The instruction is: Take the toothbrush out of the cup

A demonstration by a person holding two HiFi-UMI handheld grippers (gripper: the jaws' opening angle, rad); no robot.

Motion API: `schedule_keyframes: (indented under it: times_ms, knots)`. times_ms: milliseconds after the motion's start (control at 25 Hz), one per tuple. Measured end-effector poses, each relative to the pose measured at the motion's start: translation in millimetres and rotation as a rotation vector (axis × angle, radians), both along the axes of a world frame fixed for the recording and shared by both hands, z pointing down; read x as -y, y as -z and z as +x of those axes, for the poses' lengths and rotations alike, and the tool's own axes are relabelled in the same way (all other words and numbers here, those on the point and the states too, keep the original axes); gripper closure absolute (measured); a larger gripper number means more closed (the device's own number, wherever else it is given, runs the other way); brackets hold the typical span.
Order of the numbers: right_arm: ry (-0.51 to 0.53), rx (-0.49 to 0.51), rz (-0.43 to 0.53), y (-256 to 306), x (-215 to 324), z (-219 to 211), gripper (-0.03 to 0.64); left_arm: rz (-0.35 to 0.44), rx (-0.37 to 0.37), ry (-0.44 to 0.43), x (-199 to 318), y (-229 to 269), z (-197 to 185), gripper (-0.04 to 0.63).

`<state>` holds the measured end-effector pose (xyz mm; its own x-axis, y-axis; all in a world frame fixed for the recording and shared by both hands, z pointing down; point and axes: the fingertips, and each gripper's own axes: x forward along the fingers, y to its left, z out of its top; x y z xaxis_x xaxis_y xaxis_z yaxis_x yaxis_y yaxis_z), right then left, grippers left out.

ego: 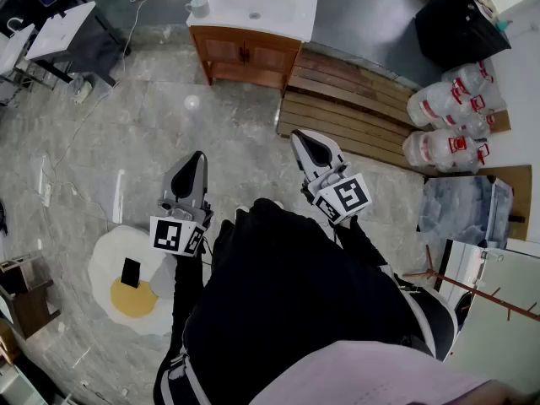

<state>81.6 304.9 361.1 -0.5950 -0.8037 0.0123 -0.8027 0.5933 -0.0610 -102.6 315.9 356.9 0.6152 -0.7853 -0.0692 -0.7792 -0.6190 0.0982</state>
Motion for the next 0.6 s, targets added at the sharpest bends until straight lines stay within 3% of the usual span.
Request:
schedule_keyframes:
  times_ms: [600]
  knots:
    - [0.003, 0.039, 0.021, 4.2, -0.2, 1.7, 0.618, -0.001, 0.0, 0.004, -1.2, -1.9, 0.6, 0.604]
